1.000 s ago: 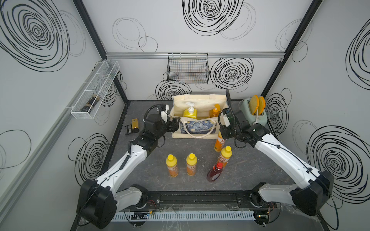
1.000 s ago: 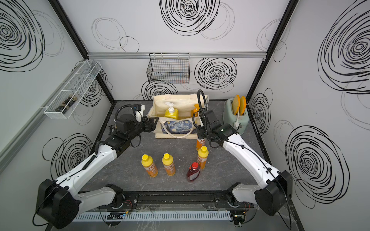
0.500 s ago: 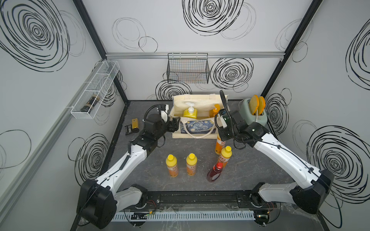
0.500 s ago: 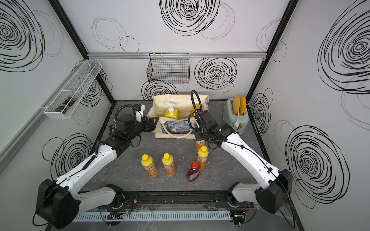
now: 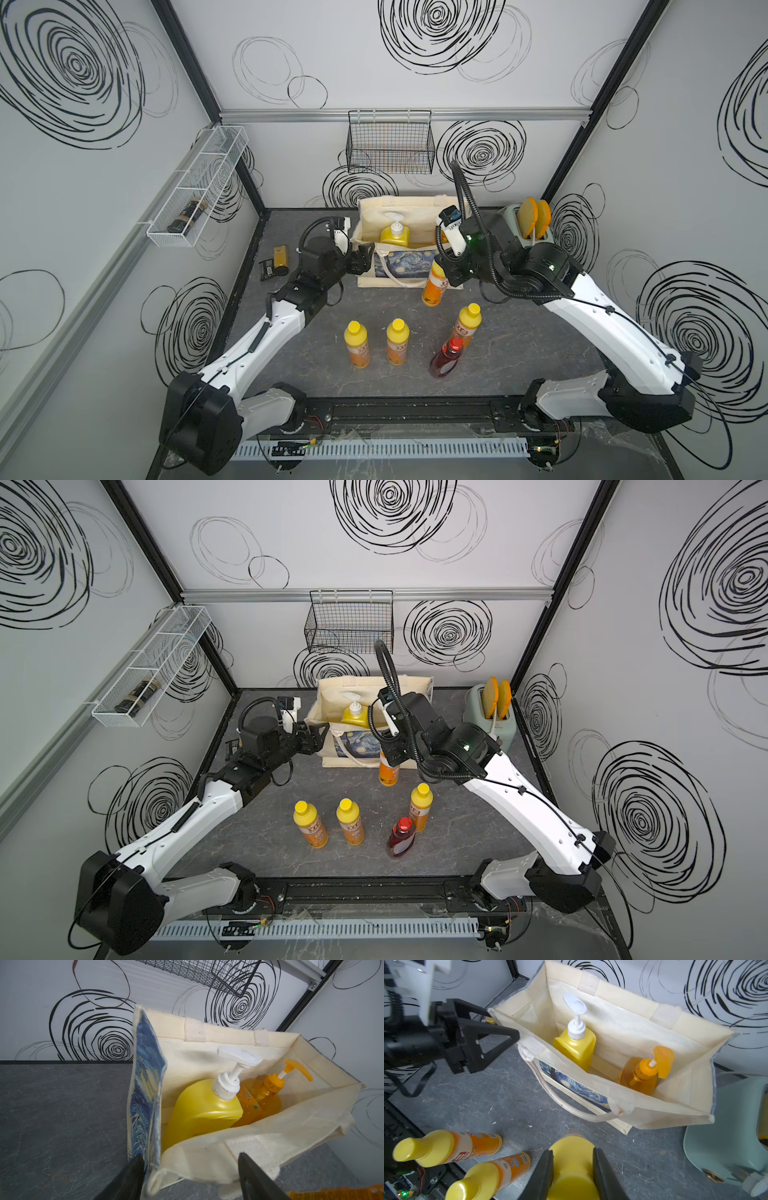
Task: Pack dish soap into the shopping bag
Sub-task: Pick up the bottle of dish soap at the center of the board, then place the bottle of dish soap in the shopping bag.
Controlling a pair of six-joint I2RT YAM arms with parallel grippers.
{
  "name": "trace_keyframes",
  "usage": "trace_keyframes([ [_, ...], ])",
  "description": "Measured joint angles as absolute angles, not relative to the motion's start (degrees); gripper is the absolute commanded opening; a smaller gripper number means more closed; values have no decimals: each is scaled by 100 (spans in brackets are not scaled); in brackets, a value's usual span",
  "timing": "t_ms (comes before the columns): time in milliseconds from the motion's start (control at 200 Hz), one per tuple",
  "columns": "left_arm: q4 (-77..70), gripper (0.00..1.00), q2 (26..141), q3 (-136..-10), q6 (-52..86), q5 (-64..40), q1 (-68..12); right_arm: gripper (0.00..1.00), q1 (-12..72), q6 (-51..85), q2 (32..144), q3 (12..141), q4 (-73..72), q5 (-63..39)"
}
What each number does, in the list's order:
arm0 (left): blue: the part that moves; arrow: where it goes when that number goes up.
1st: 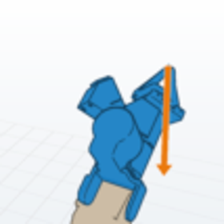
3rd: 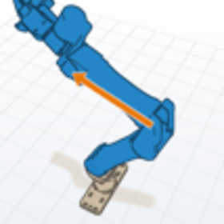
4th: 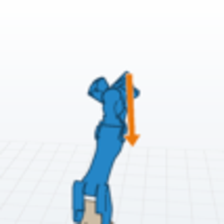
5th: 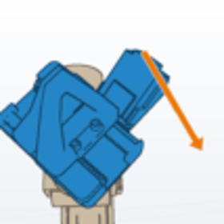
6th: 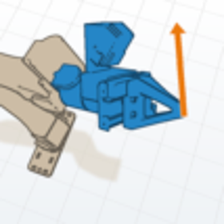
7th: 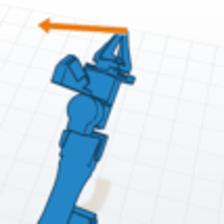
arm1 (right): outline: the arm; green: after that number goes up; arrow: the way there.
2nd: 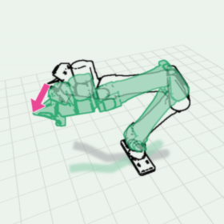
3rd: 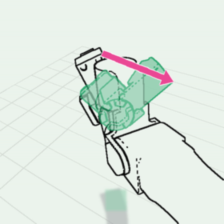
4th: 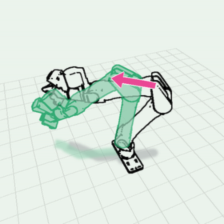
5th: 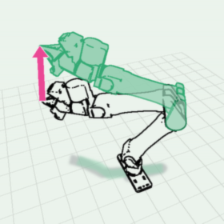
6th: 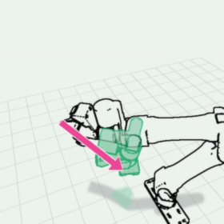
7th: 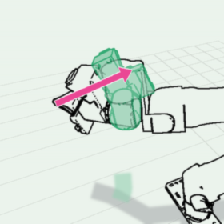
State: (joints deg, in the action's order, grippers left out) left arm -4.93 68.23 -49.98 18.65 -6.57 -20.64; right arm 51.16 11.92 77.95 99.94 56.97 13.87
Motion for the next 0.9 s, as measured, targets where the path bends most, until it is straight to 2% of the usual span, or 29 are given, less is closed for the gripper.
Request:
trace_keyframes([
  [340,-429,72,7087,-5083,1640,-580,-2237,0,5251,926,8025,11338,5739,919],
  [590,-187,71,7369,-5317,1310,-259,-2445,0,5210,676,8451,12138,5693,1144],
  [901,62,69,7369,-5402,1142,-80,-2532,0,4292,454,8897,12387,5319,1153],
])
